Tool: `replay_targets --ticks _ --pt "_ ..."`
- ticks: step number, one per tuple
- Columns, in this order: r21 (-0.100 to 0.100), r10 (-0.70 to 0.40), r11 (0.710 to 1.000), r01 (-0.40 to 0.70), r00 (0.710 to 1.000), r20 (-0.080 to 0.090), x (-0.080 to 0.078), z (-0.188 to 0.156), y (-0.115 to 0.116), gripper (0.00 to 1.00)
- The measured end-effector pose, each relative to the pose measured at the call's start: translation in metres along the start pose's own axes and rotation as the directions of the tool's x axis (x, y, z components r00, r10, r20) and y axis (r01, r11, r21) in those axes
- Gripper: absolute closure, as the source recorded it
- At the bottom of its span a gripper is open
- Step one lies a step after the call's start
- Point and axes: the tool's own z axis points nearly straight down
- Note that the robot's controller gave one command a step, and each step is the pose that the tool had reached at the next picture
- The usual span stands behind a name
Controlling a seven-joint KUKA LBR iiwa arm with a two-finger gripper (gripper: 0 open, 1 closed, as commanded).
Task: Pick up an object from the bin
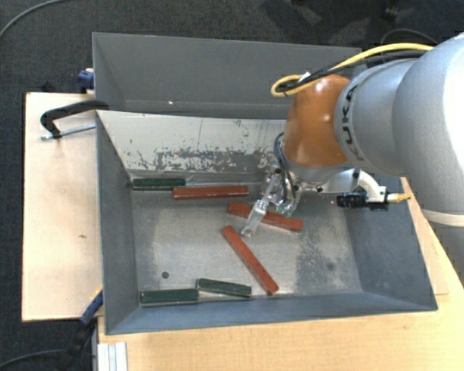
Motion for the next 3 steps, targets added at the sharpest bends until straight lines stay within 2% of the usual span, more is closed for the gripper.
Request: replay_targets --ticks 1,2,3 --pt "0.000 0.000 1.000 0.000 1.000 0.000 0.000 0.000 0.000 1.00" --pt "-0.004 -0.002 1.000 0.002 1.000 0.006 -0.001 -0.030 0.002 1.00" --pt "-0.007 -0.005 1.000 0.005 1.000 0.012 -0.003 -0.133 0.004 1.00"
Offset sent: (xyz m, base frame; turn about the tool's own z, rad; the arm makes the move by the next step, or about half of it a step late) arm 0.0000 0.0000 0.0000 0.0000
